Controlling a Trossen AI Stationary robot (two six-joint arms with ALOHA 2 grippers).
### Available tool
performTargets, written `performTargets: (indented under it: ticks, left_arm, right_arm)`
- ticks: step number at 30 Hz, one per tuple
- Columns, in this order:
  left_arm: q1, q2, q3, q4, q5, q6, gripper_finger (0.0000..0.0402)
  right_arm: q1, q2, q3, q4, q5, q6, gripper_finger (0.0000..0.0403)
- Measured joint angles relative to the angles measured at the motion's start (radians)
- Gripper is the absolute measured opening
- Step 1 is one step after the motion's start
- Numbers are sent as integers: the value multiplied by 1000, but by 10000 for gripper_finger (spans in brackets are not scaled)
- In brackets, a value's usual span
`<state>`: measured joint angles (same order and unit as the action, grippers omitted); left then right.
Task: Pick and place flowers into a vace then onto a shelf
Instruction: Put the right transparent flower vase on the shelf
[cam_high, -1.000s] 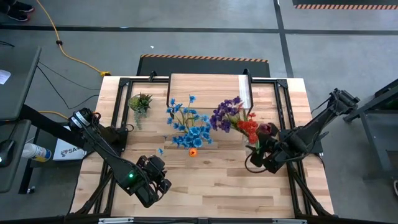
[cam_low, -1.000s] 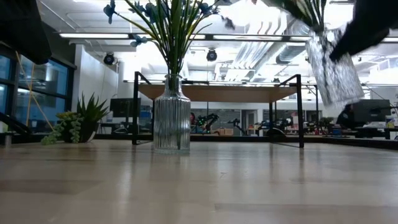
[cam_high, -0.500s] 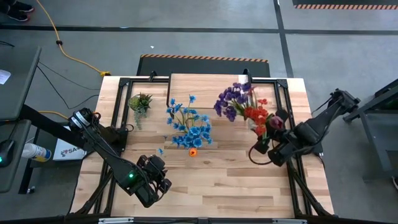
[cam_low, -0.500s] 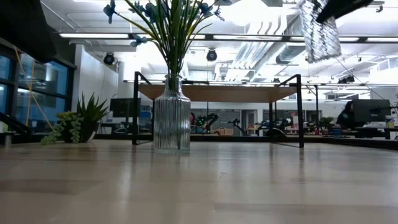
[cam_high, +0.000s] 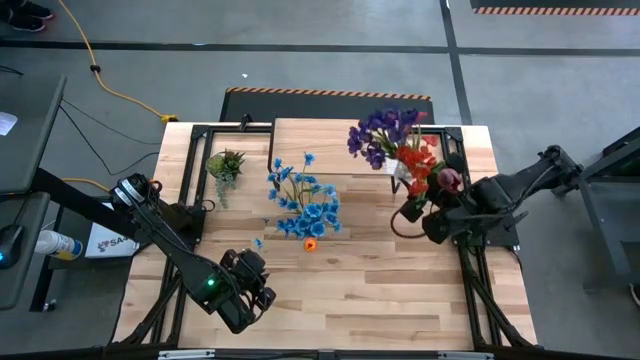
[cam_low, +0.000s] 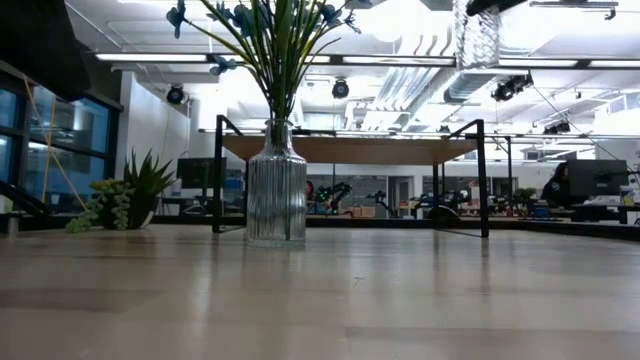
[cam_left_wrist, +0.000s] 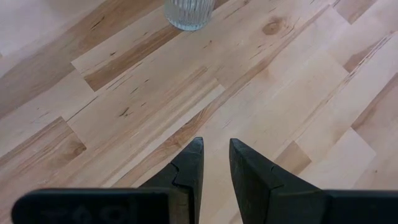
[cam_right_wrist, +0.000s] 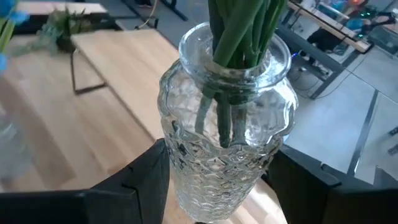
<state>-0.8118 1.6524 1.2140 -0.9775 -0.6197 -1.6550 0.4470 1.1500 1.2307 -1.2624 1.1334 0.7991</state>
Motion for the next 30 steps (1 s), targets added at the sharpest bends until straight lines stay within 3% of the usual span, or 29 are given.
performTargets:
  ticks: [10,21,27,30]
  left_arm:
    - [0,0,0,0,0,0,113]
    - [0,0,0,3,0,1,113]
    - [0,0,0,6,2,4,113]
    - [0,0,0,7,3,4,113]
  right_arm:
    - [-165,-20,28,227,-49,-201,227]
    - [-495,-33,28,595,-337,-567,227]
    - [-620,-32,28,610,-484,-598,227]
    - [-647,-32,28,584,-494,-599,227]
